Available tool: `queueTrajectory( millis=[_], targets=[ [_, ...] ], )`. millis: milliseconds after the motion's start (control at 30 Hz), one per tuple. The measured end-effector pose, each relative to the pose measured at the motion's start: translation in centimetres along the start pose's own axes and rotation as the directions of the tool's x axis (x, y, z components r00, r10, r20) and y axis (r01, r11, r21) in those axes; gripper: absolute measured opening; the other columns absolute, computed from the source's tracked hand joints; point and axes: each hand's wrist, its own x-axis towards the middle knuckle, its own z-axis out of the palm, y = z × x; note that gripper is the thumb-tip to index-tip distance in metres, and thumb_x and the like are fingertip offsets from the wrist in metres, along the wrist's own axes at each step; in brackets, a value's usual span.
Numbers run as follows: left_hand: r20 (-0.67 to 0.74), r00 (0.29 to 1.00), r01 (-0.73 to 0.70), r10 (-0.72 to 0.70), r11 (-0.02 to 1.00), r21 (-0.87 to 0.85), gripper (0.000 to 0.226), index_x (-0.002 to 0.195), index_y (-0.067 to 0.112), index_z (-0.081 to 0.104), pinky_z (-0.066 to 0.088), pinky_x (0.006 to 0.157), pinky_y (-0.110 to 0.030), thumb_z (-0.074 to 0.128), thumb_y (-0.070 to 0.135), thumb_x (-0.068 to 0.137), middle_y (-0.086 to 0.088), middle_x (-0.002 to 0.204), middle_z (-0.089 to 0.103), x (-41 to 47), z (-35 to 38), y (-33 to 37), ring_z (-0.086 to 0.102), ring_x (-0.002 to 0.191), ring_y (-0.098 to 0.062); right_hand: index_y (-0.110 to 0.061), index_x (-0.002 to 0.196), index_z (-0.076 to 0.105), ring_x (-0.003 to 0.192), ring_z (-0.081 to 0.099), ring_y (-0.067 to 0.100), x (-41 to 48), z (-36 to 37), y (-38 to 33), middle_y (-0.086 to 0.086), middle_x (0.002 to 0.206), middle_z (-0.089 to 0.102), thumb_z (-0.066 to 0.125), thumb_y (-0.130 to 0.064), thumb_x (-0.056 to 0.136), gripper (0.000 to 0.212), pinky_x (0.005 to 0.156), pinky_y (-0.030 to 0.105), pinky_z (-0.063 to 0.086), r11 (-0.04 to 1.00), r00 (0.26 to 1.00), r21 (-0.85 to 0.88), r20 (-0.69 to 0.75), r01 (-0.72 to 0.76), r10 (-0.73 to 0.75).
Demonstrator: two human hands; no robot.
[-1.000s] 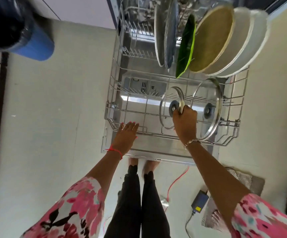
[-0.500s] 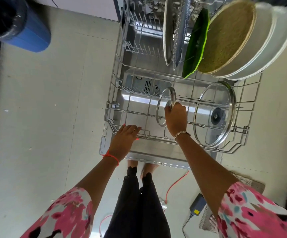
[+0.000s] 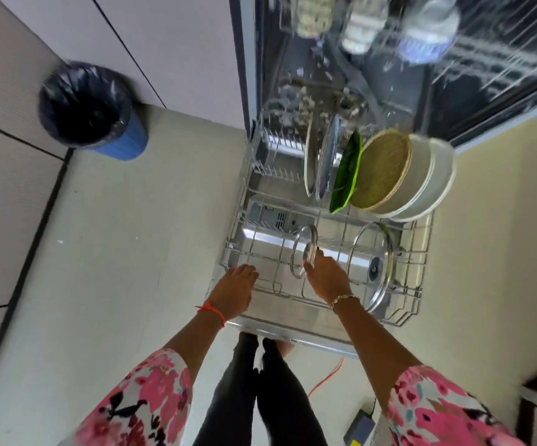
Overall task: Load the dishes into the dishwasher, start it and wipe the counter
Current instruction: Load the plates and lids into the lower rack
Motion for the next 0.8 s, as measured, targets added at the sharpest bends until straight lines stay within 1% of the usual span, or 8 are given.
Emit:
queueTrajectory(
  millis=[67,133,200,300,367,467,600,800],
  targets=[
    [-0.010,1.000,0.010,-0.010,0.999,-0.032,0.049,0.114,-0.003,0.060,0.046,0.095,-0.046,0.070,0.001,0.067,-0.022,0.115,0.062,-1.7,-3.8,0.3,0.059,0.110,-0.037,-0.002,0.124,0.045,0.108,0.057,0.033,-2.5,-2.3,-1.9,0.019,0.118,0.058,0.036,-0.029,0.099,0.037,0.087,0.038,0.046,0.995,0.996,-0.076,0.068,0.064,-0.059],
    [-0.044,0.998,0.048,-0.050,0.998,-0.040,0.046,0.122,-0.002,0.054,0.040,0.102,-0.042,0.058,0.007,0.077,-0.020,0.126,0.056,-4.2,-8.3,0.9,0.052,0.120,-0.034,-0.002,0.123,0.047,0.112,0.053,0.033,-5.2,-4.7,-4.6,0.019,0.122,0.055,0.037,-0.028,0.099,0.036,0.090,0.037,0.043,0.985,0.988,-0.117,0.101,0.124,-0.113],
    [-0.146,0.985,0.080,-0.088,0.995,-0.060,0.043,0.123,0.000,0.053,0.040,0.103,-0.038,0.048,0.014,0.083,-0.017,0.128,0.055,-6.5,-12.3,1.1,0.051,0.122,-0.029,-0.002,0.122,0.048,0.114,0.052,0.032,-7.6,-6.8,-7.5,0.019,0.125,0.054,0.036,-0.026,0.099,0.035,0.093,0.037,0.042,0.967,0.980,-0.176,0.103,0.184,-0.168],
    [-0.146,0.962,0.212,-0.231,0.968,-0.135,0.045,0.134,0.006,0.042,0.023,0.111,-0.030,0.048,0.019,0.091,-0.009,0.142,0.042,-11.3,-17.9,0.4,0.035,0.134,-0.020,-0.001,0.123,0.050,0.116,0.052,0.031,-10.2,-9.5,-13.1,0.020,0.128,0.051,0.031,-0.020,0.099,0.035,0.093,0.040,0.044,0.911,0.954,-0.290,0.151,0.294,-0.260],
    [-0.136,0.946,0.269,-0.295,0.946,-0.180,0.049,0.136,0.008,0.039,0.019,0.111,-0.028,0.045,0.025,0.091,-0.008,0.144,0.038,-14.0,-19.9,-0.8,0.031,0.136,-0.018,0.000,0.120,0.051,0.113,0.054,0.032,-11.4,-10.5,-16.9,0.021,0.124,0.054,0.032,-0.022,0.100,0.035,0.092,0.040,0.044,0.903,0.949,-0.295,0.146,0.312,-0.280],
    [-0.135,0.914,0.348,-0.383,0.910,-0.226,0.064,0.137,0.009,0.038,0.019,0.109,-0.022,0.033,0.040,0.081,-0.006,0.145,0.037,-17.8,-22.8,-4.5,0.032,0.136,-0.015,0.000,0.120,0.051,0.115,0.053,0.033,-12.1,-11.3,-23.9,0.020,0.125,0.054,0.033,-0.027,0.100,0.038,0.094,0.037,0.042,0.863,0.928,-0.343,0.145,0.372,-0.343],
    [-0.182,0.873,0.402,-0.453,0.879,-0.257,0.048,0.137,0.010,0.038,0.021,0.108,-0.022,0.047,0.027,0.093,-0.004,0.144,0.038,-20.8,-27.0,-11.8,0.035,0.133,-0.017,-0.002,0.124,0.046,0.119,0.050,0.030,-10.7,-10.5,-33.1,0.017,0.129,0.051,0.032,-0.028,0.100,0.038,0.097,0.036,0.039,0.824,0.903,-0.373,0.123,0.426,-0.411],
    [-0.292,0.839,0.393,-0.459,0.883,-0.259,0.048,0.138,0.009,0.037,0.020,0.108,-0.023,0.048,0.023,0.094,-0.006,0.146,0.036,-25.6,-35.4,-24.9,0.034,0.134,-0.017,-0.005,0.127,0.046,0.117,0.051,0.030,-9.1,-9.9,-47.9,0.016,0.129,0.051,0.030,-0.030,0.101,0.039,0.096,0.034,0.038,0.798,0.886,-0.416,0.039,0.436,-0.463]
  ],
)
